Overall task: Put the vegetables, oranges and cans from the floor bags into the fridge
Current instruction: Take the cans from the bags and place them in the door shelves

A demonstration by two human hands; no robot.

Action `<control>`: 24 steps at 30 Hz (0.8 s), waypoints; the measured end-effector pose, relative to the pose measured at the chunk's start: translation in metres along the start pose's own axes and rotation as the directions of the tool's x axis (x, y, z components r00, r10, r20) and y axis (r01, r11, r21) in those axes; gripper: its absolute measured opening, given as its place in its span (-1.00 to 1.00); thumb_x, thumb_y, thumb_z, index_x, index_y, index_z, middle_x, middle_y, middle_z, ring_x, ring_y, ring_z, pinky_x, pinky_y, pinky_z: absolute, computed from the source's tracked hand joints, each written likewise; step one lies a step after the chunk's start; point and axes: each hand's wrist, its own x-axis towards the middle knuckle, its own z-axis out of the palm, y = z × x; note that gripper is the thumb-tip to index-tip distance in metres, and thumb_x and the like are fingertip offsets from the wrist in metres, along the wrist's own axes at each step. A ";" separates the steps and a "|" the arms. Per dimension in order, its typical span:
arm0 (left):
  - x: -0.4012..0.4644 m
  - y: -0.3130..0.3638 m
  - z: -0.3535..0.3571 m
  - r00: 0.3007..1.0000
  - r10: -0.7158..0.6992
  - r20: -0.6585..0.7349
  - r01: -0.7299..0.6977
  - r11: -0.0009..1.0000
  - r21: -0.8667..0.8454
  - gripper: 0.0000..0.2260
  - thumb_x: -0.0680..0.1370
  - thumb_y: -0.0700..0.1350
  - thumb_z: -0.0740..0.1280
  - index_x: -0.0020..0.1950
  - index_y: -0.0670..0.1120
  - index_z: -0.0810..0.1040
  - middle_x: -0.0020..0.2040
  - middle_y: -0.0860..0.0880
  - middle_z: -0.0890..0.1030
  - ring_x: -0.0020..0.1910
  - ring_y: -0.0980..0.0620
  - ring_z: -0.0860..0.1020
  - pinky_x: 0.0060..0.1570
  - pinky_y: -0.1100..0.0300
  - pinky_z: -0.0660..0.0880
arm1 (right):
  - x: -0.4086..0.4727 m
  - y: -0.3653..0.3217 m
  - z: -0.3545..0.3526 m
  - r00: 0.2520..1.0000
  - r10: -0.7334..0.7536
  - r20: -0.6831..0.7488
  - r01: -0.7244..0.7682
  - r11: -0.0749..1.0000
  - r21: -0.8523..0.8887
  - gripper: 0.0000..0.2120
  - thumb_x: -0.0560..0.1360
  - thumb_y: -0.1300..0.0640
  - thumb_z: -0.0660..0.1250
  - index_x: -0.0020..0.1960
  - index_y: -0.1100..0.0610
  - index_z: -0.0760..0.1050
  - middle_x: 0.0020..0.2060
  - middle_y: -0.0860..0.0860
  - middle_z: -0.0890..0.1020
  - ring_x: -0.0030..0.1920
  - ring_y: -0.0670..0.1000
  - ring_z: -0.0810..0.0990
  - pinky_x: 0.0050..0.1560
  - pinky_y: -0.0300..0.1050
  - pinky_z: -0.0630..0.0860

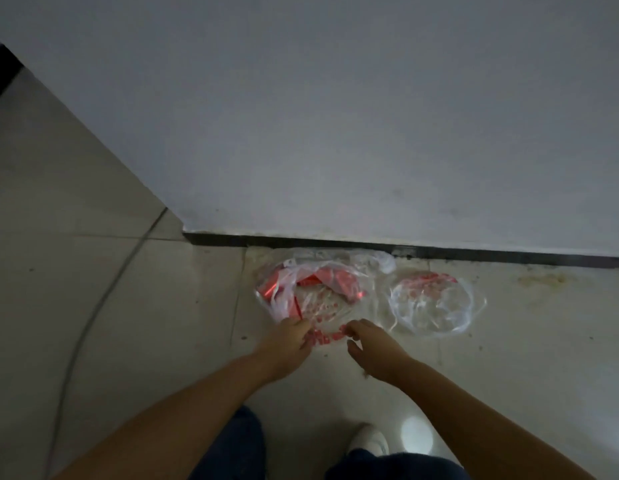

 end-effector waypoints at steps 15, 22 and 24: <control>0.217 -0.178 0.122 0.764 0.271 0.586 -0.646 0.315 0.696 -0.58 0.53 0.18 0.25 0.19 -0.11 0.54 0.15 -0.08 0.59 0.15 -0.08 0.53 0.19 0.06 0.44 | 0.241 0.136 0.070 0.953 -0.294 -0.078 0.253 0.908 -0.334 -0.62 0.60 0.09 0.13 0.42 -0.04 0.33 0.38 -0.01 0.42 0.33 0.03 0.44 0.35 -0.06 0.39; 0.232 -0.187 0.119 0.777 0.302 0.552 -0.627 0.455 0.633 -0.51 0.49 -0.10 0.29 0.42 -0.04 0.30 0.30 -0.11 0.46 0.28 -0.13 0.41 0.26 -0.04 0.33 | 0.279 0.166 0.037 0.999 0.007 0.031 -0.002 0.990 -0.142 -0.68 0.62 0.04 0.12 0.35 0.07 0.38 0.25 0.08 0.53 0.21 0.06 0.53 0.25 -0.06 0.44; 0.235 -0.190 0.117 0.803 0.332 0.496 -0.586 0.594 0.551 -0.47 0.40 0.04 0.37 0.34 0.00 0.36 0.25 -0.04 0.48 0.23 -0.06 0.43 0.25 0.03 0.34 | 0.280 0.167 0.038 0.998 0.058 0.038 -0.050 0.983 -0.176 -0.68 0.63 0.05 0.12 0.34 0.11 0.38 0.25 0.11 0.53 0.22 0.10 0.53 0.26 -0.02 0.44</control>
